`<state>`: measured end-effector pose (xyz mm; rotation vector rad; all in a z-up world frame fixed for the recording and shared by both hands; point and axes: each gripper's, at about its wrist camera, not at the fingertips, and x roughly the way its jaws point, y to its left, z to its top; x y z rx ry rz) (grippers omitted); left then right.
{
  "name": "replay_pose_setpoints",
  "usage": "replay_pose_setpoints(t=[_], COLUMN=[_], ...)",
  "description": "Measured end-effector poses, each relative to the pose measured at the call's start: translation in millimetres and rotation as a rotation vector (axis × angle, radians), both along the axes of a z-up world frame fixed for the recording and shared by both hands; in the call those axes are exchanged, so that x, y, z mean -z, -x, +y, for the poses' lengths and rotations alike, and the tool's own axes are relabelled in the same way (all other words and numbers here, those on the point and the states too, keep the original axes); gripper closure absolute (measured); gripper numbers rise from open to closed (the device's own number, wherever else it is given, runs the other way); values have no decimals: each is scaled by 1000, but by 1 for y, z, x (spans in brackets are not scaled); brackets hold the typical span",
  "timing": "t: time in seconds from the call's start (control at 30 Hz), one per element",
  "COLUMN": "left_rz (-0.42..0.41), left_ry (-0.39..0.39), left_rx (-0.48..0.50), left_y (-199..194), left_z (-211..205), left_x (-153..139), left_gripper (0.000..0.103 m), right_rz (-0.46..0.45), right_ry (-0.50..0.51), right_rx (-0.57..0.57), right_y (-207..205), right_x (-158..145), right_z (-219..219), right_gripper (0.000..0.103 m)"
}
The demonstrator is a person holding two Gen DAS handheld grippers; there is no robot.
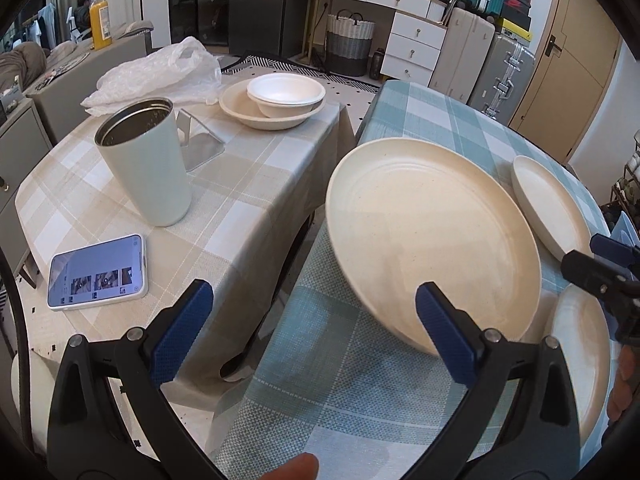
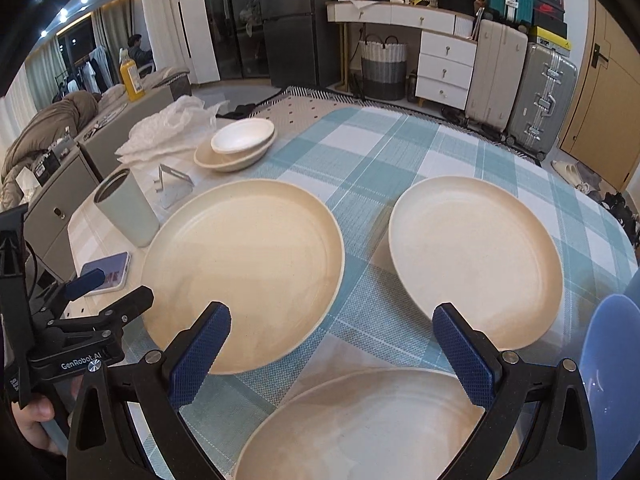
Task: Organize plates and bowls
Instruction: 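Close the left gripper on the rim of the large cream plate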
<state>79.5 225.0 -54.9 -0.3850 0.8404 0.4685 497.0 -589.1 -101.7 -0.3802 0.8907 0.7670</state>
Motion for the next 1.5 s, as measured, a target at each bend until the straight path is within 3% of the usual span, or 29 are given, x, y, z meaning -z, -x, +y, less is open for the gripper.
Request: replay_pose_setpoints(t=[0.23, 0.63, 1.03, 1.23, 1.3, 1.5], left_rz=[41, 32, 11, -8, -21, -49], left_ry=[21, 69, 121, 114, 122, 89], left_rx=[-9, -9, 5, 39, 52, 99], left_y=[-2, -3, -5, -7, -7, -8], left_z=[6, 11, 14, 10, 8, -2], left_x=[11, 15, 21, 19, 18, 12], left_gripper=[2, 2, 3, 17, 30, 51], right_rz=[41, 109, 151, 162, 152, 151], right_ry=[46, 108, 86, 82, 87, 81], right_rx=[4, -5, 34, 33, 29, 18], right_y=[-7, -14, -32, -33, -32, -29], right_x=[21, 48, 56, 61, 61, 60], right_z=[11, 25, 29, 32, 32, 32], right_gripper=[0, 0, 1, 22, 26, 44])
